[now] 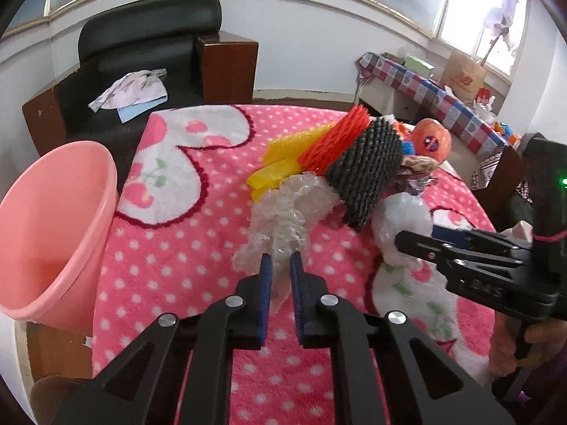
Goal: Collect trash
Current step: 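Grasp the clear bubble wrap with the left tool while the right tool grasps the white plastic bag, then carry both held items over the pink bin and open both tools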
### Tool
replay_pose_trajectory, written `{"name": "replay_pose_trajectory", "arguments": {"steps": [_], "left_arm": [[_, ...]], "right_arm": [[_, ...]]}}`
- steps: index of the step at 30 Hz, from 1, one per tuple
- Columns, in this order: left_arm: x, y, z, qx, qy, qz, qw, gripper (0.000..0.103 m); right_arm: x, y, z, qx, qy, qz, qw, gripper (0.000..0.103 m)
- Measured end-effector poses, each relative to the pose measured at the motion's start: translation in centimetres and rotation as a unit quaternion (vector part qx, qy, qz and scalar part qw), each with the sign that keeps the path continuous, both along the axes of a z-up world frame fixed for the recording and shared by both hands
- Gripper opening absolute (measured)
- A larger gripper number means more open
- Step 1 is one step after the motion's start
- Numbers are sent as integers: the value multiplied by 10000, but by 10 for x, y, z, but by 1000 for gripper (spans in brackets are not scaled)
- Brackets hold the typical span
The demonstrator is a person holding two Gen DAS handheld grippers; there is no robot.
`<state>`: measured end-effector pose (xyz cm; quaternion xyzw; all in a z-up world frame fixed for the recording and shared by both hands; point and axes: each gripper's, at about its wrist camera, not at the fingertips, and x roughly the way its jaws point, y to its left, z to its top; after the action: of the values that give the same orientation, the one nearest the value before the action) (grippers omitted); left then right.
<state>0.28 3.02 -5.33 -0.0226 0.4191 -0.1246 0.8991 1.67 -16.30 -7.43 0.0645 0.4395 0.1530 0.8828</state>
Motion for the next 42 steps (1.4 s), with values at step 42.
{"name": "replay_pose_trajectory", "arguments": {"steps": [42], "left_arm": [[-17,220,16,98,-436,2418,9693,9]], "right_arm": [[46,271,39,276,-243,2412,9698,23]]}}
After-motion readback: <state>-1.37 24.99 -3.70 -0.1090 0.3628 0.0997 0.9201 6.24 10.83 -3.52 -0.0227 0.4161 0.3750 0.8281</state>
